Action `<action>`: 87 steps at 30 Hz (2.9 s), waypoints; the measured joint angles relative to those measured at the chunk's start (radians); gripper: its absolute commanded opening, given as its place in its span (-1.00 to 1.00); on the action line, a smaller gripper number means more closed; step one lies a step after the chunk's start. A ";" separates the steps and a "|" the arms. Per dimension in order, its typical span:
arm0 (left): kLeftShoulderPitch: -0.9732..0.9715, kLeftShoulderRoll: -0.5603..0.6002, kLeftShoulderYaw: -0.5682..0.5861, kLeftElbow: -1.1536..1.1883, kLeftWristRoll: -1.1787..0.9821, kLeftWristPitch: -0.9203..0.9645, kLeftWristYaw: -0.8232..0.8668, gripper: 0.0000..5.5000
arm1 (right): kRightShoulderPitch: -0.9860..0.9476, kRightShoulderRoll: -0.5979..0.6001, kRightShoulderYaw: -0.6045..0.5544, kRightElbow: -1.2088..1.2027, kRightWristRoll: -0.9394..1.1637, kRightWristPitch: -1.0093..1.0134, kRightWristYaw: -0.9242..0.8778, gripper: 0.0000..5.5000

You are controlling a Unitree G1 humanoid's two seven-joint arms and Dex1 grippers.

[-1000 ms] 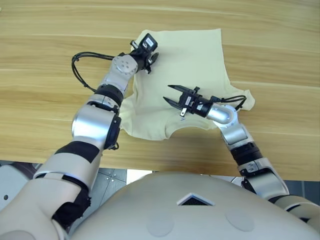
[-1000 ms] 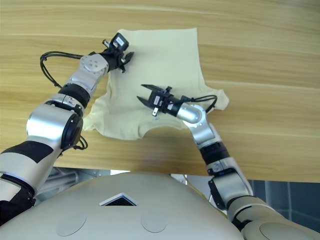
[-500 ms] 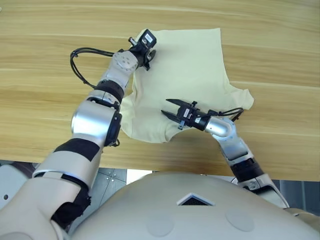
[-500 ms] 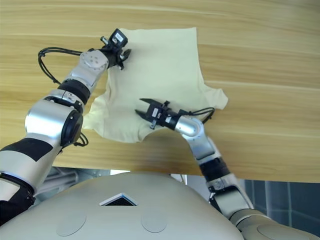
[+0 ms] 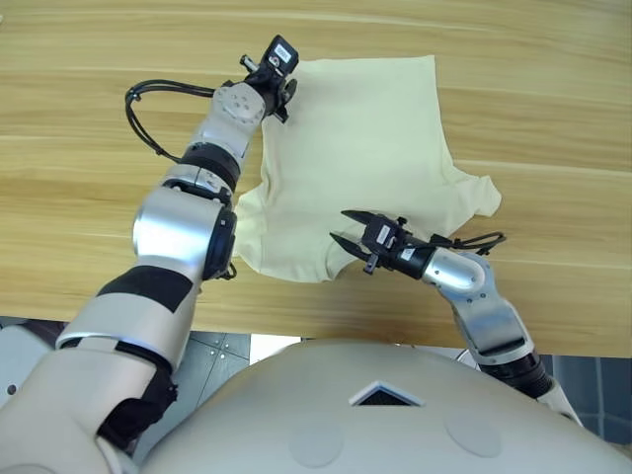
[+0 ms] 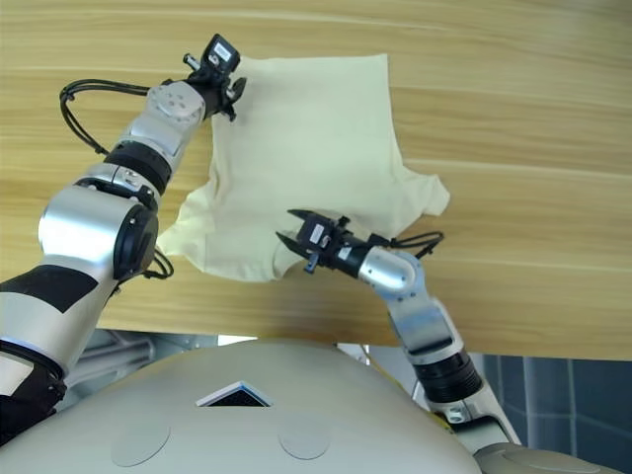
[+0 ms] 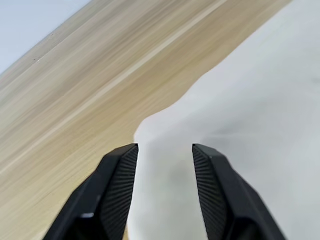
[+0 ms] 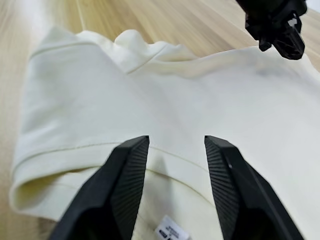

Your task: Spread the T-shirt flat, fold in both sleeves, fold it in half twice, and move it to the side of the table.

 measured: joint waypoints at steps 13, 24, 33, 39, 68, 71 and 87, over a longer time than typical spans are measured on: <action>0.238 -0.006 0.122 -0.112 -0.239 -0.294 -0.619 -0.27 | -0.335 0.012 -0.358 0.360 0.106 -0.172 -0.172 -0.26; 0.166 -0.008 0.005 -0.086 -0.112 -0.093 -0.262 -0.27 | -0.394 0.086 -0.381 0.575 0.137 -0.205 -0.246 -0.26; 0.143 -0.018 0.003 -0.075 -0.112 -0.056 -0.213 -0.27 | -0.203 0.146 -0.328 0.565 0.084 -0.186 -0.334 -0.26; 0.136 -0.018 -0.012 -0.072 -0.109 -0.053 -0.213 -0.27 | -0.011 0.096 -0.312 0.306 0.063 -0.051 -0.322 -0.26; 0.079 0.002 0.077 -0.013 -0.115 0.055 -0.011 -0.27 | 0.056 -0.257 -0.322 -0.022 -0.016 0.154 -0.096 -0.26; 0.080 0.011 0.113 -0.009 -0.134 0.068 0.009 -0.27 | 0.048 -0.236 -0.327 -0.017 -0.011 0.155 -0.108 -0.26; 0.084 0.013 0.136 -0.013 -0.149 0.075 -0.005 -0.27 | -0.173 -0.067 -0.184 0.142 -0.051 0.117 -0.197 -0.26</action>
